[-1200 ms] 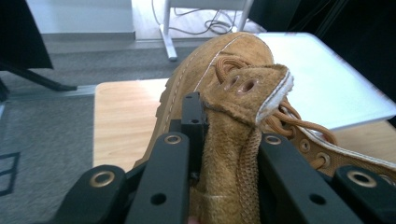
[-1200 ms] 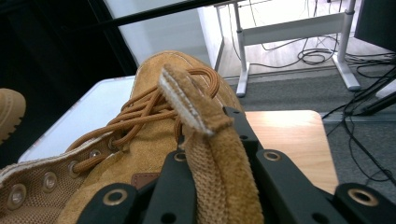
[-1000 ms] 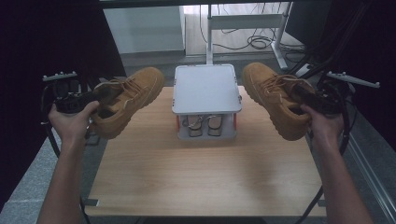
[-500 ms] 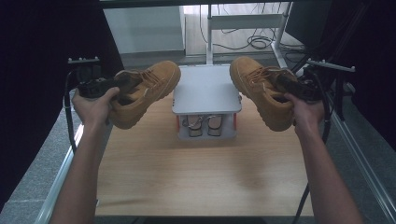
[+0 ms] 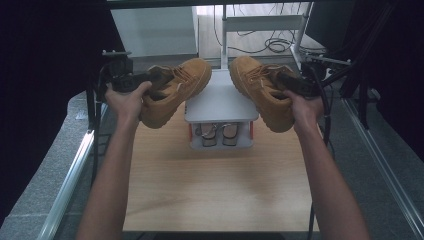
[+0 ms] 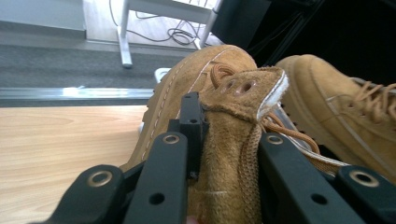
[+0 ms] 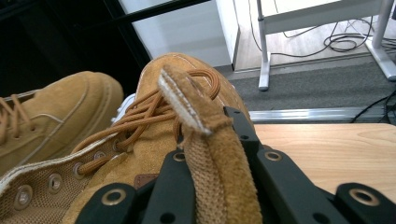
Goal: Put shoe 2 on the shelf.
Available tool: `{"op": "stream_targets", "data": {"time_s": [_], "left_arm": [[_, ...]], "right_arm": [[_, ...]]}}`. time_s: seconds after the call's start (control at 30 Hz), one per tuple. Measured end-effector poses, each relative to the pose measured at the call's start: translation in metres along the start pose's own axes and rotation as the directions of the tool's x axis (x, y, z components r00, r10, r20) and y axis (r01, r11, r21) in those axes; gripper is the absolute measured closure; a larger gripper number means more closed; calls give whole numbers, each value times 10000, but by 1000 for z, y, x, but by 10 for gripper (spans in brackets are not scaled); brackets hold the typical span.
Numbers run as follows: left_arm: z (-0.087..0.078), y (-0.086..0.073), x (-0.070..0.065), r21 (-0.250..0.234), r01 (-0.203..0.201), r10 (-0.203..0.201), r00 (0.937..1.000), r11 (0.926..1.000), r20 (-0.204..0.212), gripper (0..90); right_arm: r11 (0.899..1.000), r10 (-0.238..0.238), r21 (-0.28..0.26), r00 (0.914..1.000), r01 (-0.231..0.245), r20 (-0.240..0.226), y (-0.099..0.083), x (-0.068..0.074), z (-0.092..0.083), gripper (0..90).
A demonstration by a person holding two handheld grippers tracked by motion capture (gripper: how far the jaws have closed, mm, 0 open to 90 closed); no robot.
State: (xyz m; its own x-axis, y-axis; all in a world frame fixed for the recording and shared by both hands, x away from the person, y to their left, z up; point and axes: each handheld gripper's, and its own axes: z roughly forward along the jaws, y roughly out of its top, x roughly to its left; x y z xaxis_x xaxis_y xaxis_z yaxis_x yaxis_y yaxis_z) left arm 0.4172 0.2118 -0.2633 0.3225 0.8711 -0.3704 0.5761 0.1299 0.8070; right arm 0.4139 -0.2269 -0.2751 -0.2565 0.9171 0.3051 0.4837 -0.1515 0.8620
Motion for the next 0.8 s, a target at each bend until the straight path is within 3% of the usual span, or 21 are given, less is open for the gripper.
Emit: {"op": "stream_targets", "data": {"time_s": [0.27,0.5,0.8], "left_arm": [[17,2,-4,79,255,-255,9997,9996,18,788],[40,10,-6,242,589,-594,9980,9980,215,786],[65,15,5,582,1230,-1263,9903,9907,577,762]], "right_arm": [[9994,283,178,9996,-284,39,3,10,19,826],[9956,898,265,9958,-903,192,10,12,45,826],[9882,1074,1072,9939,-1097,268,17,10,76,817]]}}
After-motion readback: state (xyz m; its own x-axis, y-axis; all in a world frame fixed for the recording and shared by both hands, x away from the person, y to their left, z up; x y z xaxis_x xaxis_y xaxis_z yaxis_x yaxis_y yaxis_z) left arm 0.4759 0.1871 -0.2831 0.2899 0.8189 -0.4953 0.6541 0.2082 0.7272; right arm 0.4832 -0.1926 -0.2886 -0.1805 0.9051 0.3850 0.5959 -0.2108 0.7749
